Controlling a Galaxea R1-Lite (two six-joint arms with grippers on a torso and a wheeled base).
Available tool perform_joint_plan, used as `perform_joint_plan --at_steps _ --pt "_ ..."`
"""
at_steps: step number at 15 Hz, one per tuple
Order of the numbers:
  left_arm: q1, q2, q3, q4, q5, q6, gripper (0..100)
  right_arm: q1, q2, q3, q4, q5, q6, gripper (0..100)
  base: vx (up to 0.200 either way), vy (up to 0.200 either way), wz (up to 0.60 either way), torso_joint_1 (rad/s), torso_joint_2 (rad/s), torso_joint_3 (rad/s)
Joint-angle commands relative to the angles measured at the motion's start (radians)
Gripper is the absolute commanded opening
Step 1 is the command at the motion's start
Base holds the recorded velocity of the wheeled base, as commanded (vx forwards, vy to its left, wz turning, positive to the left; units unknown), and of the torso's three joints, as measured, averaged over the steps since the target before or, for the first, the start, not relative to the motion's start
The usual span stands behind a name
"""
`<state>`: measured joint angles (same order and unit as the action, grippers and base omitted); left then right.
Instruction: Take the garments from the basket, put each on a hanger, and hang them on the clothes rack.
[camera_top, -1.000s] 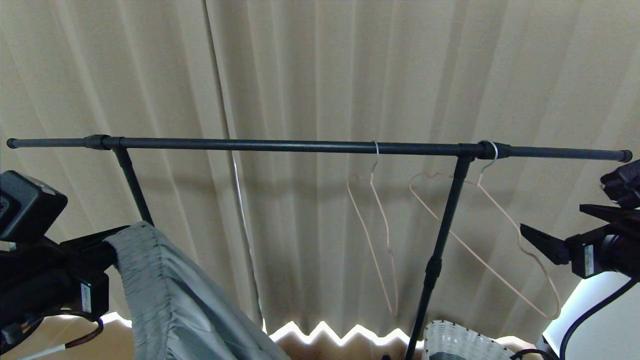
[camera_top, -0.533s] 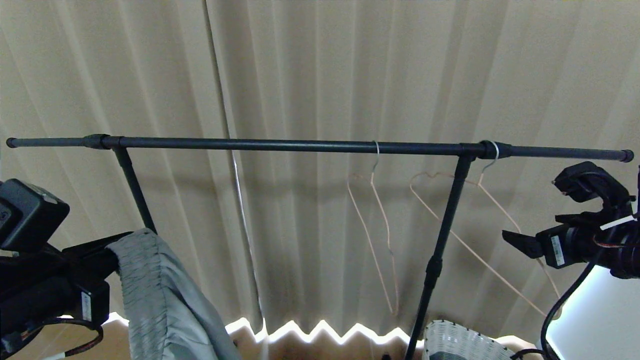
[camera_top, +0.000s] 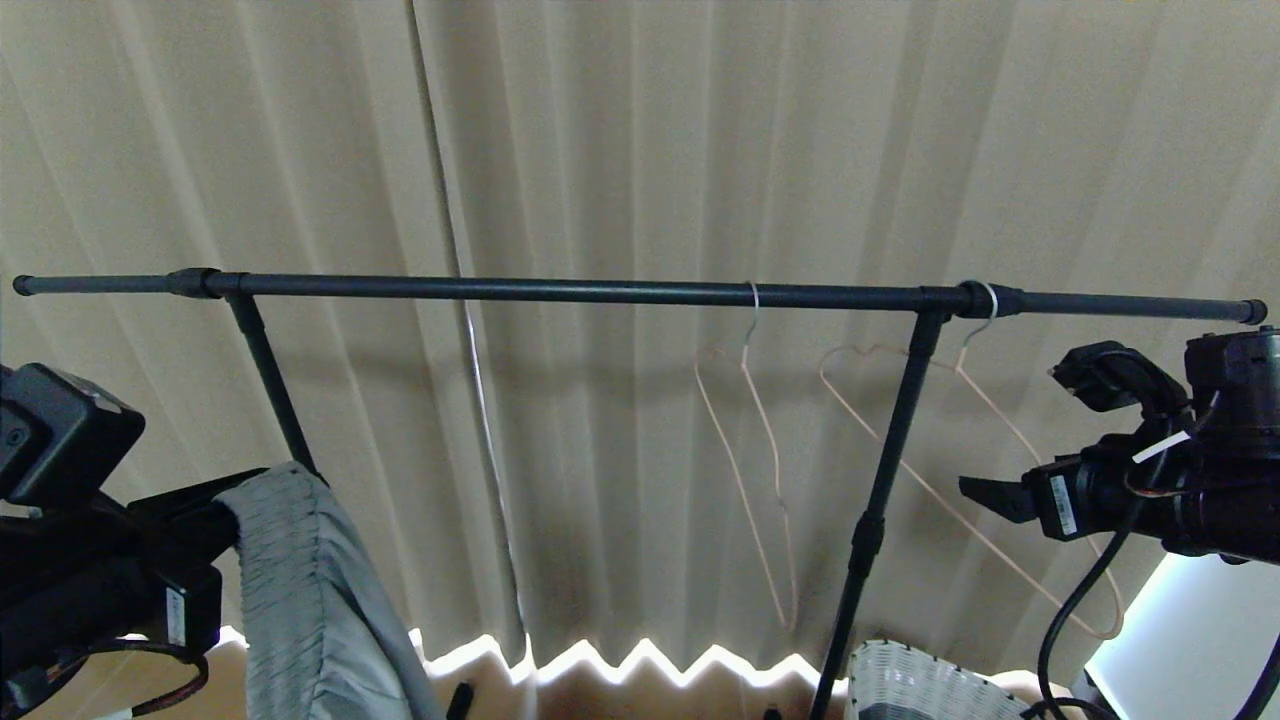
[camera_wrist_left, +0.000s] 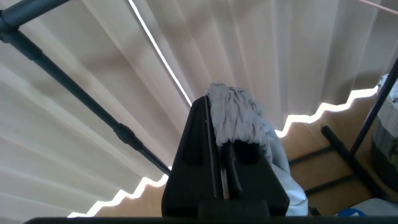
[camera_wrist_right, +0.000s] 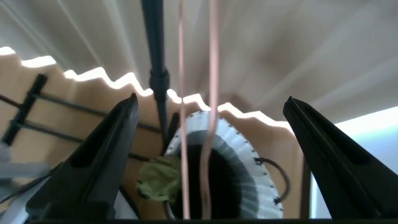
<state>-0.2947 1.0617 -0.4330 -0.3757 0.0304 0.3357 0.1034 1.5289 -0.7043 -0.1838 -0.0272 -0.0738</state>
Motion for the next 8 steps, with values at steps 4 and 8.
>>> perform_joint_plan --at_steps 4,8 --pt "0.0 -0.003 0.0 0.0 0.0 0.0 0 -0.001 0.007 -0.003 0.0 0.027 0.0 100 0.0 0.0 0.0 0.0 0.0 0.0" --pt "-0.001 0.001 0.005 0.0 0.0 0.0 0 -0.002 0.05 -0.004 -0.014 0.032 0.002 100 0.0 0.0 0.0 0.0 0.0 0.0"
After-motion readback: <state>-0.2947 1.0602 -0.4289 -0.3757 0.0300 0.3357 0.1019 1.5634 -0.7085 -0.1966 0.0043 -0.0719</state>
